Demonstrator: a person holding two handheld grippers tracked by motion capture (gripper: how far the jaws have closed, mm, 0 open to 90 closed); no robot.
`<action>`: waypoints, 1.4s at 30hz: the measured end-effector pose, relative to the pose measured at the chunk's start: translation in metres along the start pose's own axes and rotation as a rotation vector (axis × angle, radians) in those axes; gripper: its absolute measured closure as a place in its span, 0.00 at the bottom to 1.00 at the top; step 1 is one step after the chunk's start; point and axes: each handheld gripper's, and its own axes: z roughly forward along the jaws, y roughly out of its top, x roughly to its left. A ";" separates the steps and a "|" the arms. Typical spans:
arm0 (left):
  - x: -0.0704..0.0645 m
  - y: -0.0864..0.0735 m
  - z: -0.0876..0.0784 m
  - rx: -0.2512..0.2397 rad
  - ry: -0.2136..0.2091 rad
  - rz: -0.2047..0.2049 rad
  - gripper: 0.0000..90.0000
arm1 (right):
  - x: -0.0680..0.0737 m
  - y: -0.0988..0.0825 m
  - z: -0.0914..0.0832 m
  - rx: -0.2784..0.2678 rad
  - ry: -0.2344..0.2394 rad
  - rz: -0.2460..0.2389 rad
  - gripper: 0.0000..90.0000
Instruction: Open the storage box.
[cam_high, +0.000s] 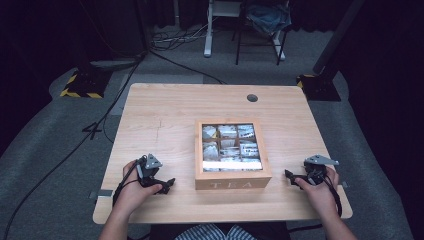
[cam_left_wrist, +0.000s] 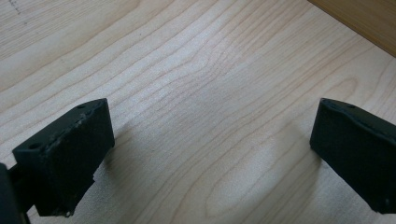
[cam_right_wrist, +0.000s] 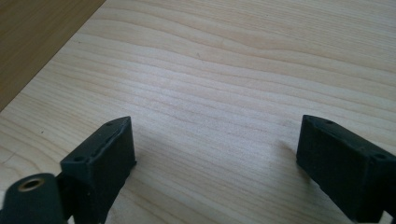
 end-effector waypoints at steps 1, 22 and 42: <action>0.000 0.000 0.000 0.000 0.000 0.000 0.00 | 0.000 0.000 0.000 0.000 0.000 0.000 0.13; 0.000 0.000 0.000 -0.002 0.001 0.000 0.00 | 0.025 0.016 -0.043 -0.040 0.197 -0.052 0.41; 0.000 0.000 0.000 -0.002 0.002 0.000 0.00 | 0.076 0.021 -0.059 -0.107 0.365 -0.116 0.55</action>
